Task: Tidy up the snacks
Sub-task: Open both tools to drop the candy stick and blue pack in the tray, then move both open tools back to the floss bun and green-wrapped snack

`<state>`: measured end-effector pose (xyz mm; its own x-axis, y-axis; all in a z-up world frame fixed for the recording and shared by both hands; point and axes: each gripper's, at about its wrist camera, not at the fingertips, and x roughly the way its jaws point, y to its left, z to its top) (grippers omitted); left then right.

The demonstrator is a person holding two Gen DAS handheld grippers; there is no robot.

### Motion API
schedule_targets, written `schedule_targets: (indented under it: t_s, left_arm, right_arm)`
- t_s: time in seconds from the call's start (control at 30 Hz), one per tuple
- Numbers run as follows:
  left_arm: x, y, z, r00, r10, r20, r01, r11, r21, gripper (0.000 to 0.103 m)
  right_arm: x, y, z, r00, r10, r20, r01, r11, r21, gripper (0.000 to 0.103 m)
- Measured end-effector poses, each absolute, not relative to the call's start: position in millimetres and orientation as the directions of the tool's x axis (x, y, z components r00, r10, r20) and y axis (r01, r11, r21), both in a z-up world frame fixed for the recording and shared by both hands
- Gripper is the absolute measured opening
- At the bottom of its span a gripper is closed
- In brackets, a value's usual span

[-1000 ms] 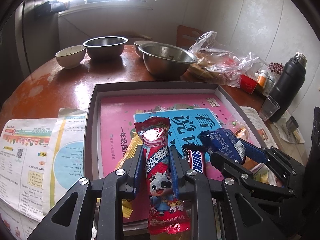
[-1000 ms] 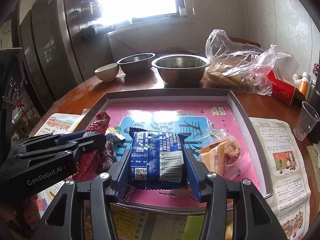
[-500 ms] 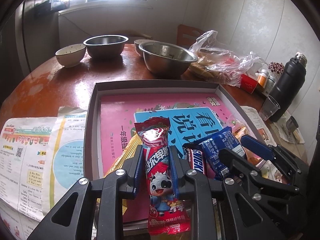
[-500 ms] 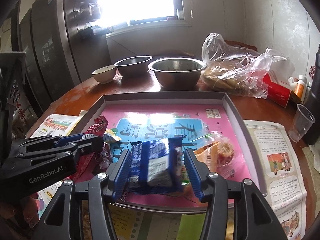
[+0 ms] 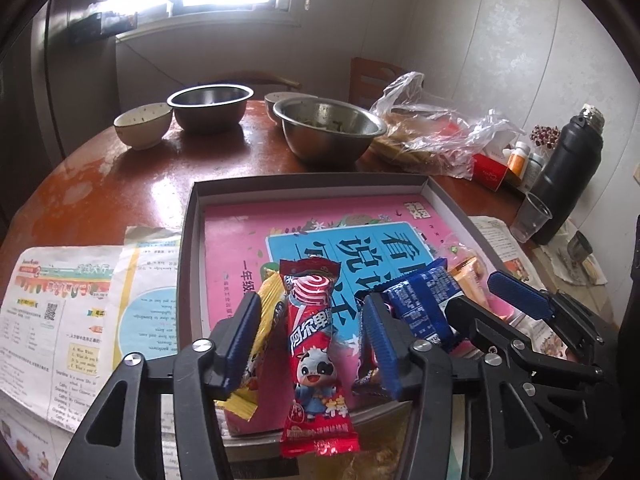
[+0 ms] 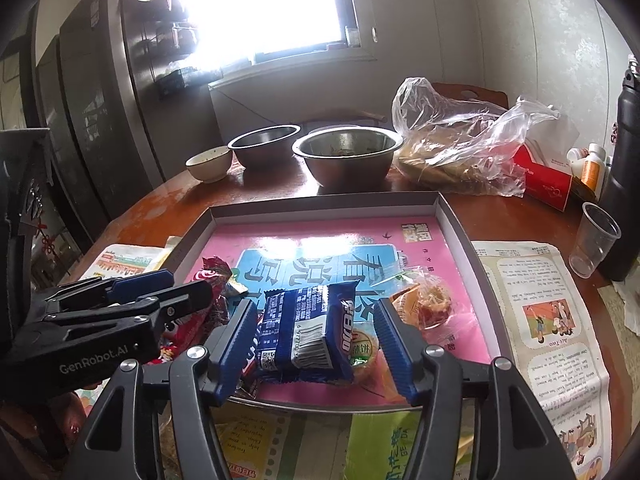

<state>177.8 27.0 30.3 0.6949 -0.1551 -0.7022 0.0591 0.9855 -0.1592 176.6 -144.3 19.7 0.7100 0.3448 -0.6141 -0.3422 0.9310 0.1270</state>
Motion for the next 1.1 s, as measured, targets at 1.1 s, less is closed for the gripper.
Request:
schedule_targets:
  t_s: [1.1]
  left_arm:
    - [105.5,24.2,54.7,0.706,-0.153,-0.692,0.085,0.988,-0.131,0.073]
  right_arm:
    - [119.7,-184.9,38.1,0.731,0.342,-0.59,-0.308,0.938,0.163,0.073]
